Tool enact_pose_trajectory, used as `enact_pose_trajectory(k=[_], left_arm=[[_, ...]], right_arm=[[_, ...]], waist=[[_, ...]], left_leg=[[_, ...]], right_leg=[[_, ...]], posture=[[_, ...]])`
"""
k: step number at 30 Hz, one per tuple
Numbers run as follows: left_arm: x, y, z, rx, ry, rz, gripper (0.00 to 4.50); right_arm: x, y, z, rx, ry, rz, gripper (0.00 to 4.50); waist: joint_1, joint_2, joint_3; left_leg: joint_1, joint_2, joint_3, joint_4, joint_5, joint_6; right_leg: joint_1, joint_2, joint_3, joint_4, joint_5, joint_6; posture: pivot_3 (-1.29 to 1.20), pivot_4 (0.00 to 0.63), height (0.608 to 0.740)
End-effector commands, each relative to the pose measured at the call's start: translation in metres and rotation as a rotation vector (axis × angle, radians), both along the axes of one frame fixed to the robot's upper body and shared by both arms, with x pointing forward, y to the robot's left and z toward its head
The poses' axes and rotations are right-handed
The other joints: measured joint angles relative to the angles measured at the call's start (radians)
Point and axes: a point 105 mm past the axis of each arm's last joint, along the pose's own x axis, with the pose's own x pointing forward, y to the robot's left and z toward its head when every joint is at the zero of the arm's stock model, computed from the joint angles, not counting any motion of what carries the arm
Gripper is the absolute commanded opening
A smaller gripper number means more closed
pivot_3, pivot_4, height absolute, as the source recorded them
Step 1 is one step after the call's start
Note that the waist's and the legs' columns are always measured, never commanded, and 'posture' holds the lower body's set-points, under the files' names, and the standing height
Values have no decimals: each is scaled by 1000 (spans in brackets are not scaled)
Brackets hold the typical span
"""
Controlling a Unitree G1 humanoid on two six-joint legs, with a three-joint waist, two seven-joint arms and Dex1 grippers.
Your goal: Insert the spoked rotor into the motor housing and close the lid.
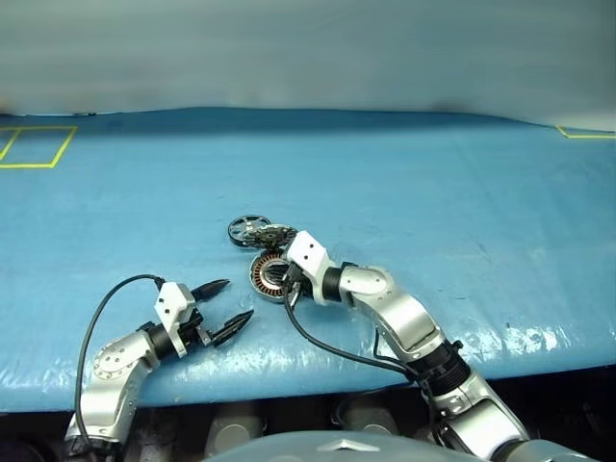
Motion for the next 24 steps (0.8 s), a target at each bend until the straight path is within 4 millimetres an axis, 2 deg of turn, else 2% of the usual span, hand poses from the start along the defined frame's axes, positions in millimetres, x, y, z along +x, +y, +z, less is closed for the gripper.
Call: enact_pose_trajectory(k=[1,9,13,18,24], left_arm=[[6,-7,17,-18,-62,-23,4500],[14,-2,5,-21,-36,-29,4500],[14,-7,6,-32,-41,-38,4500],[12,-21,14,-41,-59,-47,4500],[9,-27,13,-38,-57,-42,4500]], right_arm=[[8,-4,13,19,-46,-40,31],[8,-10,17,45,-49,-47,31],[-4,-5,34,171,-31,28,31],[-17,-4,27,120,-11,111,31],[-6,-10,7,22,0,44,31]], waist=[[-1,0,0],[-3,0,0],[-2,0,0],[-1,0,0],[-2,0,0]], left_leg=[[0,0,0,0,0,0],[0,0,0,0,0,0],[0,0,0,0,0,0],[0,0,0,0,0,0],[0,0,0,0,0,0]], right_leg=[[0,0,0,0,0,0],[0,1,0,0,0,0],[0,1,0,0,0,0],[1,0,0,0,0,1],[1,1,0,0,0,1]], posture=[[0,150,740],[0,150,740],[0,150,740],[0,150,740],[0,150,740]])
